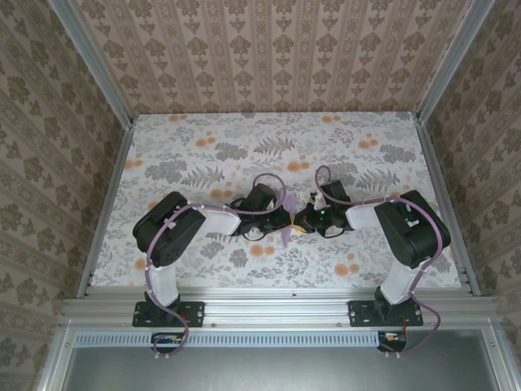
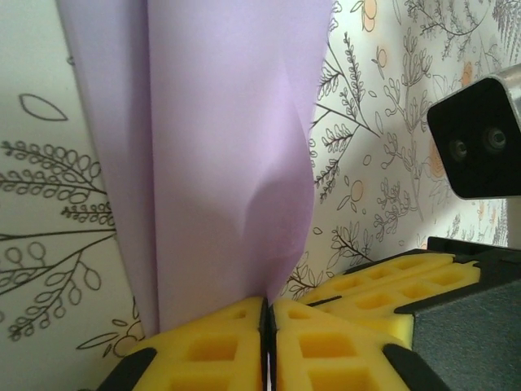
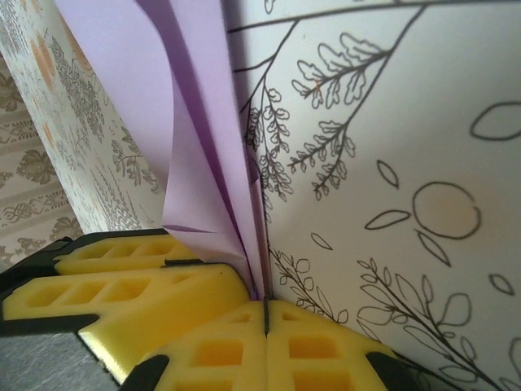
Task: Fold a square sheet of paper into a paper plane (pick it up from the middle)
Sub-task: Fold the wing for the fifth time at the center of the table.
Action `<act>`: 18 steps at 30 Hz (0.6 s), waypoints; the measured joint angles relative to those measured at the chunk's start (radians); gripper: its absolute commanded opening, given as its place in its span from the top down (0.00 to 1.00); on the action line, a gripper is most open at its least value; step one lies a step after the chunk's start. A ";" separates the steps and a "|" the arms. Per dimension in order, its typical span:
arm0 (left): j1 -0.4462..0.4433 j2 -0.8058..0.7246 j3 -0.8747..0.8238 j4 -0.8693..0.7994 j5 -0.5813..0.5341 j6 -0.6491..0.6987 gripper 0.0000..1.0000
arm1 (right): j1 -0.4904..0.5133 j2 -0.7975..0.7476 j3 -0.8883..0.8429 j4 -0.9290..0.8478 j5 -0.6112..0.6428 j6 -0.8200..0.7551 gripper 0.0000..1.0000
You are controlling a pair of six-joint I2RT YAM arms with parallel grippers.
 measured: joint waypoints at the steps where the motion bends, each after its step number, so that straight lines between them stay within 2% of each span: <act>1: 0.003 0.000 0.000 0.004 0.005 -0.002 0.80 | -0.001 0.000 0.000 0.000 0.000 0.000 0.96; 3: 0.004 0.001 -0.001 0.013 0.013 -0.003 0.77 | -0.002 0.000 0.000 0.000 -0.001 0.000 0.96; 12: 0.008 -0.003 -0.021 0.102 0.039 -0.020 0.50 | -0.016 -0.018 -0.008 -0.005 0.004 0.000 0.96; 18: 0.009 -0.005 -0.035 0.154 0.040 -0.022 0.49 | -0.043 -0.062 -0.014 -0.035 0.004 -0.007 0.96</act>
